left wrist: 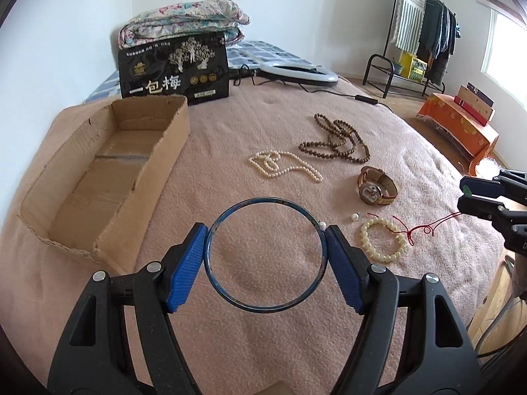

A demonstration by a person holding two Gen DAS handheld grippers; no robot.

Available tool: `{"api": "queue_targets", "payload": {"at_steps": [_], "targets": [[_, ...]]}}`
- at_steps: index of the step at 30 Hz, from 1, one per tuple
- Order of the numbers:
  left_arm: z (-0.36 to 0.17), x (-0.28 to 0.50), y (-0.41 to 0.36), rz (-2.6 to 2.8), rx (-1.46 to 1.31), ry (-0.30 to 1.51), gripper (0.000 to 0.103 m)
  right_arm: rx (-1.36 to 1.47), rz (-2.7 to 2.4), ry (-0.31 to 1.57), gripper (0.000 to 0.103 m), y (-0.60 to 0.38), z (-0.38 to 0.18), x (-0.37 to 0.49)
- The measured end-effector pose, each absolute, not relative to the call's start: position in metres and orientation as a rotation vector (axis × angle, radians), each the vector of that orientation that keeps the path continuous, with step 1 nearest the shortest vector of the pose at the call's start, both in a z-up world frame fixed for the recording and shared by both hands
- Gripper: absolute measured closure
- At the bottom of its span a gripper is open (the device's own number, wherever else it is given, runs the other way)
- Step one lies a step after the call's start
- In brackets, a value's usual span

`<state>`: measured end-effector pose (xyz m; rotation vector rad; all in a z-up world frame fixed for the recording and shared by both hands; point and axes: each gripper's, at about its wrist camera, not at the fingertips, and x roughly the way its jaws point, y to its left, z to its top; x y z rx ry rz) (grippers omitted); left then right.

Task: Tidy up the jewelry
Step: 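Close the left tool on the blue bangle while the right tool grips the jade bracelet, then carry the bangle and jade bracelet over the cardboard box with both tools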

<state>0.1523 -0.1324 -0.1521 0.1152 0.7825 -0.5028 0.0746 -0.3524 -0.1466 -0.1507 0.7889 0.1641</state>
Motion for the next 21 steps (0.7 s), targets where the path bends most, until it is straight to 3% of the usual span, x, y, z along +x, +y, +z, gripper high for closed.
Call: {"api": "queue_targets", "payload": {"at_steps": [21], "targets": [[-0.091, 0.150, -0.089, -0.457, 0.096, 0.657, 0.029, -0.201, 0.193, 0.686, 0.072, -0.319, -0.077, 0.097]]}}
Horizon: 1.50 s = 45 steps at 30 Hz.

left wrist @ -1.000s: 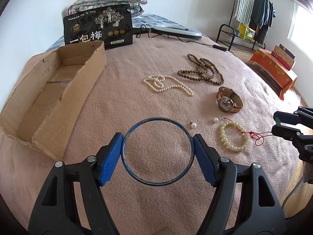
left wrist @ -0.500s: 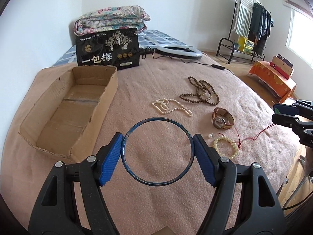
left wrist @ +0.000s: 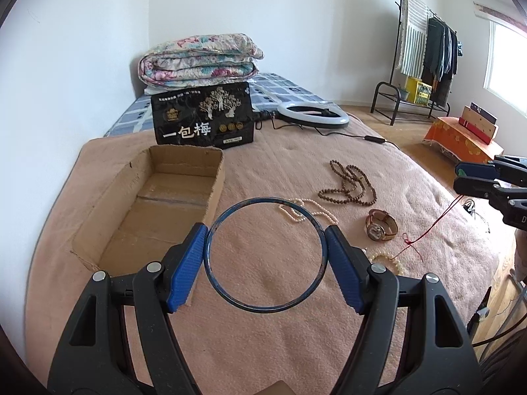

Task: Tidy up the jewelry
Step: 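Carry the bangle and jade bracelet over the cardboard box with both tools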

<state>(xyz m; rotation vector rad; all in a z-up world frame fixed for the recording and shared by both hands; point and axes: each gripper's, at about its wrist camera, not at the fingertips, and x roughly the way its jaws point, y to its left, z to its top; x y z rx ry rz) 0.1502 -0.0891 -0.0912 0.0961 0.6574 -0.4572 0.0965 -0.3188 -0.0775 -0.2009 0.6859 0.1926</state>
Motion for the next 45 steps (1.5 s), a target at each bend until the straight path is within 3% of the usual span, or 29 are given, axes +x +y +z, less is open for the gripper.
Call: {"api": "queue_targets", "payload": {"at_steps": [11, 45], "targets": [[-0.079, 0.156, -0.062, -0.416, 0.078, 0.627, 0.029, -0.217, 0.218, 0.632, 0.072, -0.299, -0.044, 0.114], [-0.091, 0.244, 0.021, -0.218, 0.080, 0.636, 0.029, -0.249, 0.409, 0.599, 0.072, -0.171, -0.035, 0.270]]}}
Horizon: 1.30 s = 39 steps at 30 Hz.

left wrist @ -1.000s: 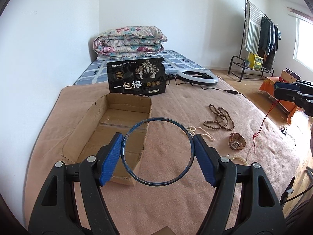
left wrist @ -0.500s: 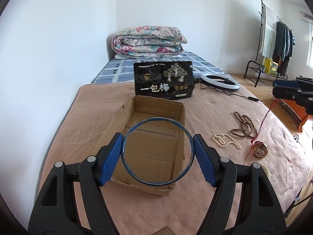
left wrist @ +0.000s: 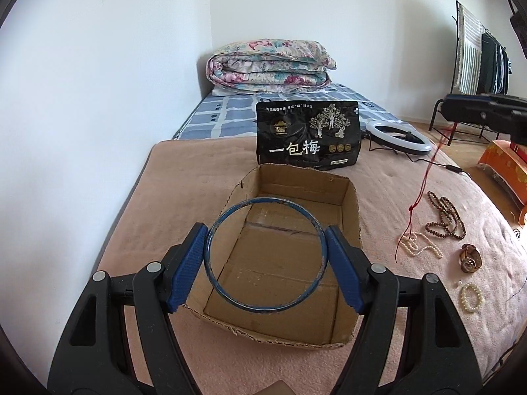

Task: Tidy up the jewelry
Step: 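Carry the bangle and jade bracelet over the cardboard box with both tools, then open both tools to drop the bangle and jade bracelet into the box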

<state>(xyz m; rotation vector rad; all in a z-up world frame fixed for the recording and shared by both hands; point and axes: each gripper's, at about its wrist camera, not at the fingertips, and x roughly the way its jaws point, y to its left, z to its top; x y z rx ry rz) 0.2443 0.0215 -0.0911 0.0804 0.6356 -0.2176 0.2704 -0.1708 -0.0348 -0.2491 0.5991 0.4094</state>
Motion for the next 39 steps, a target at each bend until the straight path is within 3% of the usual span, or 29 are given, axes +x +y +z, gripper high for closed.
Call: {"api": "queue_targets", "payload": {"at_steps": [10, 35, 36, 38, 39], "targets": [[-0.098, 0.258, 0.028, -0.209, 0.063, 0.657, 0.029, -0.210, 0.445, 0.571, 0.072, -0.141, -0.030, 0.308], [-0.136, 0.286, 0.022, -0.174, 0.085, 0.788, 0.029, -0.178, 0.412, 0.835, 0.071, -0.124, -0.147, 0.376], [-0.137, 0.287, 0.022, -0.176, 0.084, 0.791, 0.029, -0.179, 0.409, 0.838, 0.070, -0.124, -0.149, 0.375], [-0.138, 0.287, 0.022, -0.182, 0.076, 0.801, 0.029, -0.181, 0.391, 0.834, 0.052, -0.125, -0.150, 0.374], [-0.139, 0.288, 0.023, -0.183, 0.073, 0.809, 0.028, -0.181, 0.379, 0.826, 0.037, -0.126, -0.149, 0.373]]}}
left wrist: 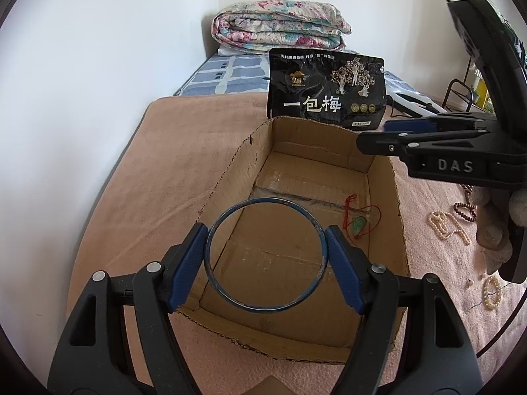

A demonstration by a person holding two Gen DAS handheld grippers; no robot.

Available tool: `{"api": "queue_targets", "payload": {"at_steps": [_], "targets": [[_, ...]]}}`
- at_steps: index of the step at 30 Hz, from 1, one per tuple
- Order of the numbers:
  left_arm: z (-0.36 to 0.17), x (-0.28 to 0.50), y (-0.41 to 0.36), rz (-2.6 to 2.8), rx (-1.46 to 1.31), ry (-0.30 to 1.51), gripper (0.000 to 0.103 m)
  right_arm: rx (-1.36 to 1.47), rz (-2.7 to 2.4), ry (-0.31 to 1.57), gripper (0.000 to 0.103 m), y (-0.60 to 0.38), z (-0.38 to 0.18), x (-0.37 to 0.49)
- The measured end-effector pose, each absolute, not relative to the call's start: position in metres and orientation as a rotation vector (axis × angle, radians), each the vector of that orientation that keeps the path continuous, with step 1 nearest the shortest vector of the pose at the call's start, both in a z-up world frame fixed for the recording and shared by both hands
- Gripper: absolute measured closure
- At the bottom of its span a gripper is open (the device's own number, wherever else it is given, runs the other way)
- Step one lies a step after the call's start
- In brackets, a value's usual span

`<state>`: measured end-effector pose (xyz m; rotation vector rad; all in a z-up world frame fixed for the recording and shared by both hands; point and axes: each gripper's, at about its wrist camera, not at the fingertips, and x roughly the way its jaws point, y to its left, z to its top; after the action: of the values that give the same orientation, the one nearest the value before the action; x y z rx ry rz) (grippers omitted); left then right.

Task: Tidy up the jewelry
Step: 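Open both tools to drop the bangle and jade bracelet into the box, then move the left tool to a pearl earring while the right tool approaches the watch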

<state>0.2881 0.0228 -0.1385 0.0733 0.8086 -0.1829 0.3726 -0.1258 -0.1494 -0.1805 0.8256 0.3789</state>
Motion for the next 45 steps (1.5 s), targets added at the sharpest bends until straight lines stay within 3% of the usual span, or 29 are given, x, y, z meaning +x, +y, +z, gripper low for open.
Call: {"api": "queue_targets", "payload": {"at_steps": [1, 4, 10, 21, 35, 45], "targets": [[-0.139, 0.289, 0.024, -0.184, 0.070, 0.814, 0.028, -0.178, 0.370, 0.815, 0.028, -0.127, -0.148, 0.371], [-0.142, 0.290, 0.025, -0.170, 0.074, 0.828, 0.020, -0.162, 0.348, 0.807, 0.018, -0.133, -0.146, 0.369], [-0.139, 0.284, 0.029, -0.161, 0.043, 0.832, 0.019, -0.121, 0.335, 0.799, 0.009, -0.146, -0.138, 0.360], [-0.115, 0.260, 0.017, -0.192, 0.046, 0.800, 0.019, -0.082, 0.249, 0.745, 0.000, -0.189, -0.114, 0.324], [-0.101, 0.223, -0.052, -0.325, 0.132, 0.744, 0.019, 0.065, 0.080, 0.727, 0.000, -0.318, -0.090, 0.260], [-0.111, 0.206, -0.098, -0.420, 0.150, 0.757, 0.019, 0.085, -0.018, 0.771, 0.000, -0.392, -0.103, 0.203]]}}
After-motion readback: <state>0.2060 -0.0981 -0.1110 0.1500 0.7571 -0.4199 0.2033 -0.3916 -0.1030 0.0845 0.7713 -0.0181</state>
